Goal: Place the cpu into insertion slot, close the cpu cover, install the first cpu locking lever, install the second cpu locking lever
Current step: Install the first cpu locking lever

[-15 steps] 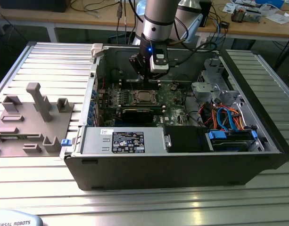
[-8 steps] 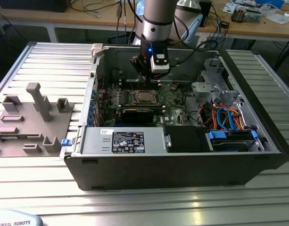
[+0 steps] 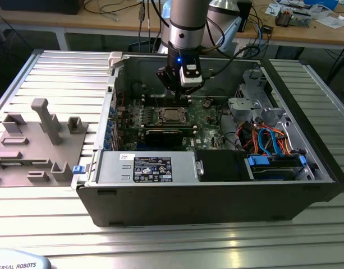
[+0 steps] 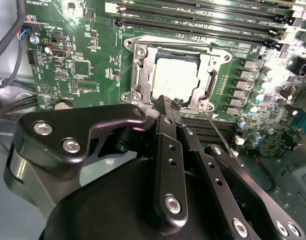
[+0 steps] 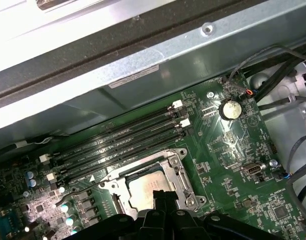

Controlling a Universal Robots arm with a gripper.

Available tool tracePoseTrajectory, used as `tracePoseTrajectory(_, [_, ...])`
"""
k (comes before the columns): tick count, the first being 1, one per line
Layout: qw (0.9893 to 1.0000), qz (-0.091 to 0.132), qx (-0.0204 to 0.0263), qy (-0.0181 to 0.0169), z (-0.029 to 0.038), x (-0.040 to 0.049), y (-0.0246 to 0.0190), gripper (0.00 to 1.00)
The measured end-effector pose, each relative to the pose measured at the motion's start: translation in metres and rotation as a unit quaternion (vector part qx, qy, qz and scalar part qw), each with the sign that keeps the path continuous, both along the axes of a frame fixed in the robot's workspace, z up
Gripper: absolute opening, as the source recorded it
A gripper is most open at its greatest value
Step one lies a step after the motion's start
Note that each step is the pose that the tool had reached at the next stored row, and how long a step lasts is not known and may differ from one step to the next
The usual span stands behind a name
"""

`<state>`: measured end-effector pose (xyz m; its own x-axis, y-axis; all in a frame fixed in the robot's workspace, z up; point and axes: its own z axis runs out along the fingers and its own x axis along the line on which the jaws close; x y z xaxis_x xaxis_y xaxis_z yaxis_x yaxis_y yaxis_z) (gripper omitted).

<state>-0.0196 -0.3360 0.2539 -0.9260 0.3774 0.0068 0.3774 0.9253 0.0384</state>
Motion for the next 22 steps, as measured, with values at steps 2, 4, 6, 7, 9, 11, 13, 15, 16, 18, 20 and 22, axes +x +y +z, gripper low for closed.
tracePoseTrajectory(2, [1.0000,0.000,0.0000,0.0000,0.0000,0.0000,0.0000,0.11])
tracePoseTrajectory(4, [1.0000,0.002,0.0000,0.0000,0.0000,0.0000,0.0000,0.11])
tracePoseTrajectory(6, [1.0000,0.003,0.0003,0.0000,0.0001,-0.0001,0.0000,0.11])
tracePoseTrajectory(7, [1.0000,0.004,0.0016,0.0000,0.0002,-0.0001,-0.0001,0.11])
tracePoseTrajectory(9, [1.0000,0.004,0.0066,0.0000,0.0000,-0.0001,0.0000,0.11])
tracePoseTrajectory(11, [1.0000,0.004,0.0071,0.0000,0.0000,0.0000,0.0001,0.11])
tracePoseTrajectory(13, [1.0000,0.004,0.0074,0.0000,0.0000,-0.0001,0.0000,0.11])
tracePoseTrajectory(15, [1.0000,0.004,0.0079,0.0000,0.0000,0.0000,0.0000,0.11])
tracePoseTrajectory(16, [1.0000,0.004,0.0080,0.0000,0.0000,0.0000,0.0000,0.11])
tracePoseTrajectory(18, [1.0000,0.004,0.0082,0.0000,0.0000,0.0000,0.0000,0.11])
tracePoseTrajectory(20, [0.9999,0.006,0.0082,0.0000,0.0000,0.0000,0.0000,0.11])
tracePoseTrajectory(22, [0.9999,0.011,0.0081,0.0000,0.0000,0.0000,0.0000,0.11])
